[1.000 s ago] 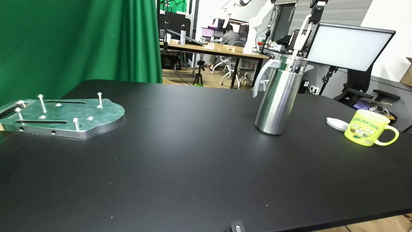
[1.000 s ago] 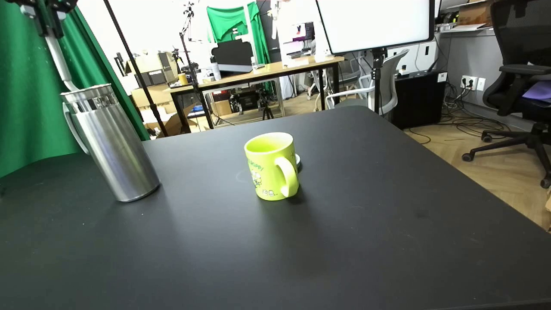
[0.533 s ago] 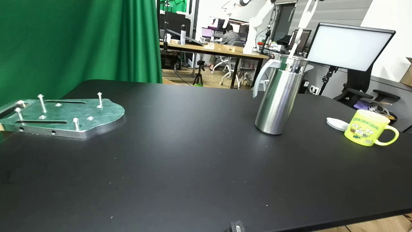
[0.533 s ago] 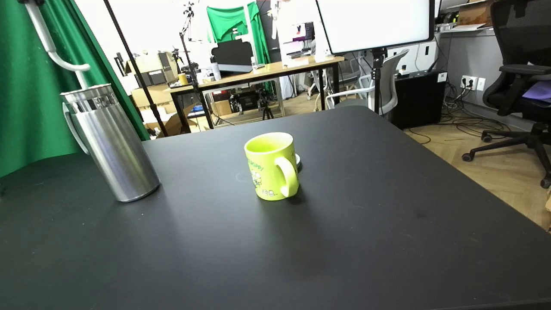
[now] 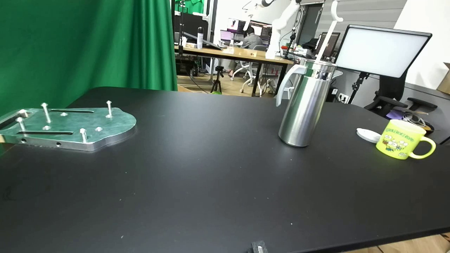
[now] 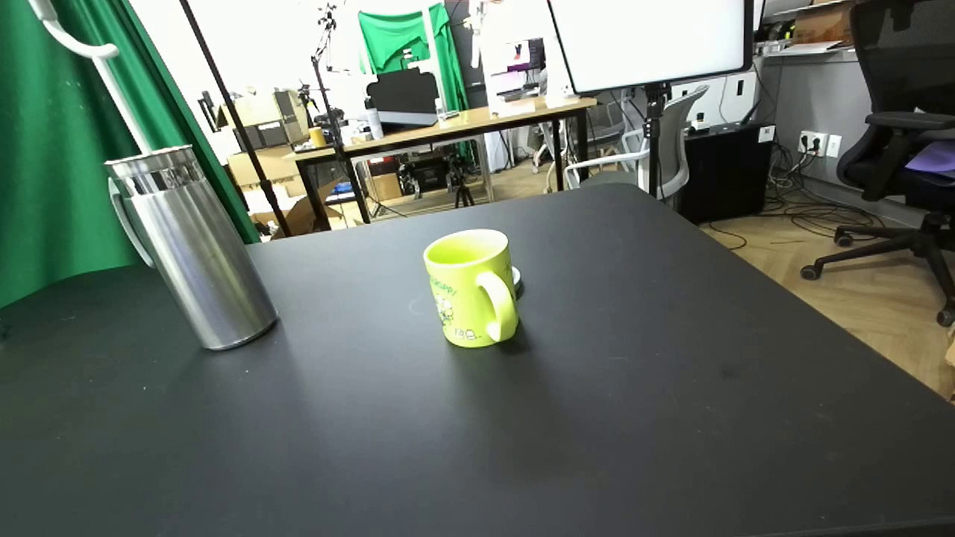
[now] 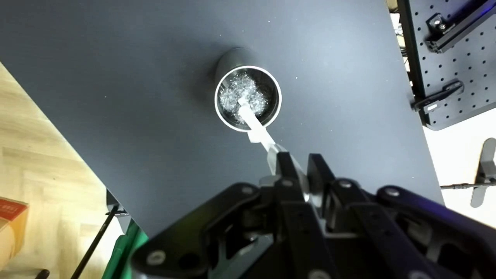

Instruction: Use the bottle brush to clean inside the flask

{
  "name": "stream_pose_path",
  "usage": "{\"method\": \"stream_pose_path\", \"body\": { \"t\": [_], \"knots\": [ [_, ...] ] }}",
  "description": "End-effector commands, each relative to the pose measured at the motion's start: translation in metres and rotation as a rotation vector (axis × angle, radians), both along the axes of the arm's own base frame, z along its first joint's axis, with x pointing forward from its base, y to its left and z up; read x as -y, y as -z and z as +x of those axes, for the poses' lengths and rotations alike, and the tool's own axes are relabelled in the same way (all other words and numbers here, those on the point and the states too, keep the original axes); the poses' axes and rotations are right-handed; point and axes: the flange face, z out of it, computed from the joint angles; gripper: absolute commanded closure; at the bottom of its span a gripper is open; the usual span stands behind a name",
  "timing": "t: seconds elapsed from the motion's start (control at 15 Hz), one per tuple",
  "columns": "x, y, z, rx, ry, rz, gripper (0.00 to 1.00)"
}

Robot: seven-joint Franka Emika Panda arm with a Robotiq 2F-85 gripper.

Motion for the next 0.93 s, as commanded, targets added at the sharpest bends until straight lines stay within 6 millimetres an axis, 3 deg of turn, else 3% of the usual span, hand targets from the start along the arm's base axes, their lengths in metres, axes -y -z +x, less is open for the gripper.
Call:
{"method": "stream_pose_path", "body": {
  "t": [0.0, 0.33, 0.53, 0.67, 0.87],
  "knots": [
    [0.008, 0.023, 0.011, -0.045, 0.008, 0.020, 0.96],
    [0.022, 0.086, 0.025, -0.161, 0.044, 0.014, 0.96],
    [0.026, 0.107, 0.031, -0.203, 0.054, 0.015, 0.96],
    [0.025, 0.106, 0.032, -0.209, 0.050, 0.013, 0.96],
    [0.019, 0.086, 0.026, -0.187, 0.046, 0.005, 0.96]
  ]
}}
